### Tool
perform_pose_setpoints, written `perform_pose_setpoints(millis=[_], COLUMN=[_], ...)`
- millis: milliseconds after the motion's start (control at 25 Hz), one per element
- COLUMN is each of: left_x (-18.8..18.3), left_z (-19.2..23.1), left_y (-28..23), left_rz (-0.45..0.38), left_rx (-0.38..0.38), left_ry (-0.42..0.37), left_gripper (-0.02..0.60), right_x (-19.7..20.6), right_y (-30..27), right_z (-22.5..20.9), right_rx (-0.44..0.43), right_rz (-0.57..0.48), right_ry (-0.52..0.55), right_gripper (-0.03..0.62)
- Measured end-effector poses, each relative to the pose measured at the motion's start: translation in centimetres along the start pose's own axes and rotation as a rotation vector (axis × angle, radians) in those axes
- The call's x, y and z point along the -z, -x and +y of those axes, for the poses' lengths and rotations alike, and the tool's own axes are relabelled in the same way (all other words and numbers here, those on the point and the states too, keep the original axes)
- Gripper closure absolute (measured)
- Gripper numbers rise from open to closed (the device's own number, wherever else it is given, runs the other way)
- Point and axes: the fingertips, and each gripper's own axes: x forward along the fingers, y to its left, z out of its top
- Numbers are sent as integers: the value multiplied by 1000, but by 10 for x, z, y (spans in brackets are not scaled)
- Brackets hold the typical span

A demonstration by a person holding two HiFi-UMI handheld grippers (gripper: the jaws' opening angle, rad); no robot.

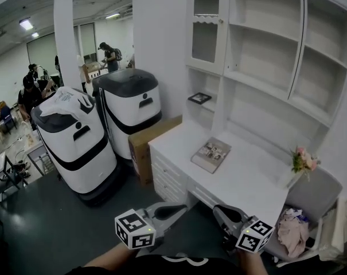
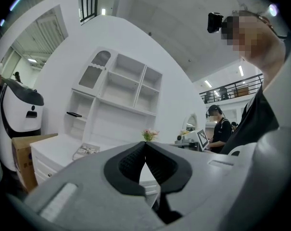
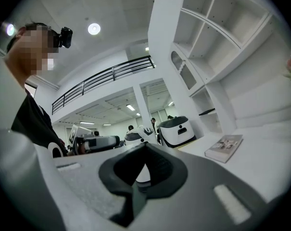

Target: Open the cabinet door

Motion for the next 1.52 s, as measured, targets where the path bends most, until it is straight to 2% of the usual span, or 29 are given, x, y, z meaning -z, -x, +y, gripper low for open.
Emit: perform_pose_setpoints(millis=[200, 440, 640, 840, 1040, 1200, 1520], left_x=[-13, -40, -52, -59, -72, -88, -155], left_z=[65, 121, 147, 180, 221, 254, 334], left_y=[-61, -124, -148, -158, -176, -207, -265], left_rz=[5, 3, -7, -18, -38, -33, -76], left_rx=[5, 21, 27, 15, 25, 90, 168], left_ry=[11, -23, -63, -63, -70, -86, -176], left_gripper=[575, 575, 575, 575, 575, 575, 575], right_x=[-23, -63, -87, -99, -117, -146, -210], right_y=[-43, -76, -102, -131, -158, -177, -227], right_z=[-70, -138, -169, -189, -222, -254, -311], right_rx=[-16, -18, -39, -61, -39, 5, 91], right_rz=[12, -1, -8, -8, -20, -59, -111], right_ry=[-2, 16, 55, 78, 81, 109, 172], right_gripper=[592, 592, 592, 592, 592, 592, 592])
